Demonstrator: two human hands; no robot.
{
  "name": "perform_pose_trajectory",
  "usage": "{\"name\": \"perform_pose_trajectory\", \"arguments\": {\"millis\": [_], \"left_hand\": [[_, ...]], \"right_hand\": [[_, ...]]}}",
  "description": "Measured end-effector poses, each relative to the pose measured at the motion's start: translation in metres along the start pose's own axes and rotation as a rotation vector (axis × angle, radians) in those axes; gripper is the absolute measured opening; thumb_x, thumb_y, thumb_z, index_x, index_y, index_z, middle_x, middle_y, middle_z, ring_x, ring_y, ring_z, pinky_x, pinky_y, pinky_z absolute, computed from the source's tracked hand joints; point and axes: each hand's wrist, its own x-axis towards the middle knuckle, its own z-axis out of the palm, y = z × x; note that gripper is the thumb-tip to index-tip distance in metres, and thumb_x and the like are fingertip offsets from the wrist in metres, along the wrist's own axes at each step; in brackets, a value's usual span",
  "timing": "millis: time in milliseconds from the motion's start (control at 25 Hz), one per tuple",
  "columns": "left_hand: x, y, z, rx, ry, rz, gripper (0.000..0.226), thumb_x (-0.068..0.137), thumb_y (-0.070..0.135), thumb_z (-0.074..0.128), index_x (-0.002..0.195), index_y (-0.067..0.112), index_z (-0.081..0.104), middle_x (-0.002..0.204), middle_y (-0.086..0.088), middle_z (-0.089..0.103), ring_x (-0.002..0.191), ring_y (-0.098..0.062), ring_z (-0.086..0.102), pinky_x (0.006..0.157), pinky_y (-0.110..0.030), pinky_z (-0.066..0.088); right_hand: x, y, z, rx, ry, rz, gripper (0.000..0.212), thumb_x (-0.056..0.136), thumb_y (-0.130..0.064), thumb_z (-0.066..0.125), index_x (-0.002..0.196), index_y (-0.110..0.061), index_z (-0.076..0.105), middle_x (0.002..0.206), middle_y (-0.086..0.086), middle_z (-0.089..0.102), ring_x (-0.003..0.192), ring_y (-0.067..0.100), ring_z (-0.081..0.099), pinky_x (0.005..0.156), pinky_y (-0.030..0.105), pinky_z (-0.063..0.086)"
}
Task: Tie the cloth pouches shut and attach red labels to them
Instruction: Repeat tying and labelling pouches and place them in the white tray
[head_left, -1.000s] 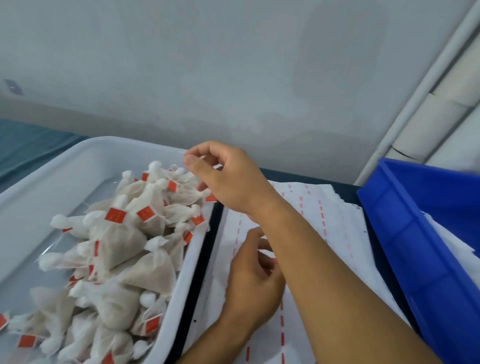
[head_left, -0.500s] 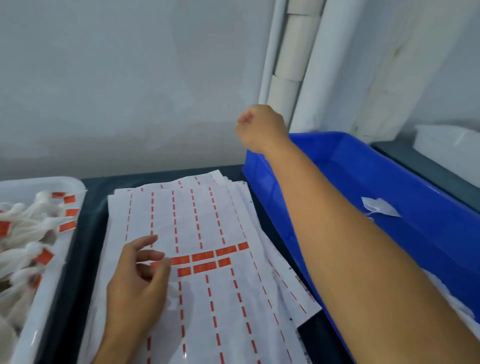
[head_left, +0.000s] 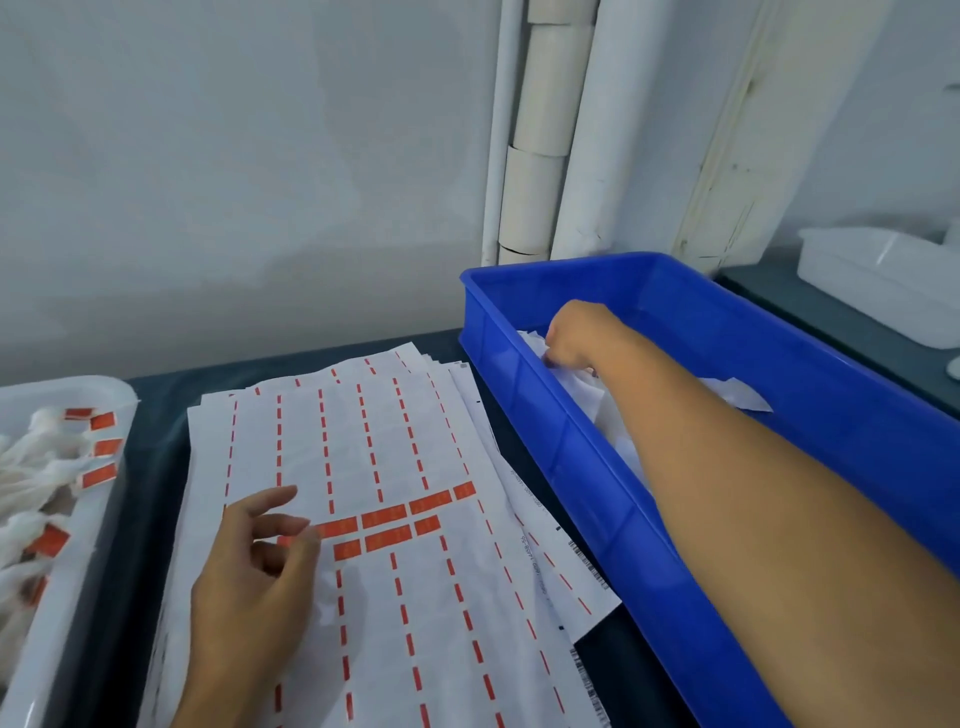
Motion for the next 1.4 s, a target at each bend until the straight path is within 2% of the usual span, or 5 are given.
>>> {"name": "perform_pose_trajectory", "arguments": {"millis": [520, 760, 920, 1160, 1400], "left_hand": [[0.002, -0.004, -0.001, -0.022, 0.01, 0.02, 0.037, 0.093, 0.023, 0.073, 0.119, 0.039, 0.052, 0.097, 0.019, 0.064, 0.076, -0.018, 0.068, 0.056, -0.021, 0.05], [-0.001, -0.001, -0.001, -0.009, 0.003, 0.054, 0.038, 0.092, 0.022, 0.073, 0.119, 0.04, 0.053, 0.095, 0.018, 0.065, 0.071, -0.018, 0.067, 0.054, -0.016, 0.049], [-0.002, 0.001, -0.003, -0.035, -0.016, 0.089, 0.035, 0.092, 0.026, 0.073, 0.116, 0.042, 0.053, 0.096, 0.019, 0.065, 0.077, -0.017, 0.068, 0.056, -0.014, 0.048], [-0.01, 0.014, -0.01, -0.246, 0.039, 0.151, 0.025, 0.1, 0.059, 0.045, 0.115, 0.043, 0.058, 0.113, 0.018, 0.066, 0.099, -0.008, 0.069, 0.081, -0.027, 0.056], [-0.01, 0.007, -0.016, -0.431, -0.026, 0.175, 0.032, 0.097, 0.038, 0.058, 0.129, 0.034, 0.057, 0.112, 0.006, 0.071, 0.101, -0.014, 0.071, 0.077, -0.026, 0.06]], "right_hand": [[-0.004, 0.001, -0.003, -0.05, 0.278, 0.066, 0.028, 0.098, -0.013, 0.063, 0.075, -0.016, 0.048, 0.076, 0.005, 0.056, 0.063, 0.02, 0.053, 0.046, 0.031, 0.035], [-0.037, -0.022, -0.055, -0.046, 0.341, -0.047, 0.011, 0.094, -0.003, 0.056, 0.086, -0.011, 0.054, 0.078, 0.006, 0.05, 0.063, 0.023, 0.048, 0.05, 0.032, 0.035], [-0.08, -0.064, -0.088, 0.115, 0.519, -0.3, 0.016, 0.097, -0.015, 0.056, 0.107, -0.017, 0.069, 0.101, 0.007, 0.067, 0.087, 0.03, 0.063, 0.073, 0.038, 0.051], [-0.139, -0.123, -0.036, 0.493, 0.063, -0.76, 0.012, 0.099, -0.031, 0.064, 0.096, -0.025, 0.073, 0.086, -0.011, 0.073, 0.067, 0.007, 0.071, 0.065, 0.023, 0.055], [-0.153, -0.132, 0.081, 0.774, -0.302, -0.867, 0.008, 0.101, -0.033, 0.064, 0.1, -0.031, 0.072, 0.091, -0.018, 0.071, 0.084, 0.002, 0.067, 0.07, 0.02, 0.054]]}}
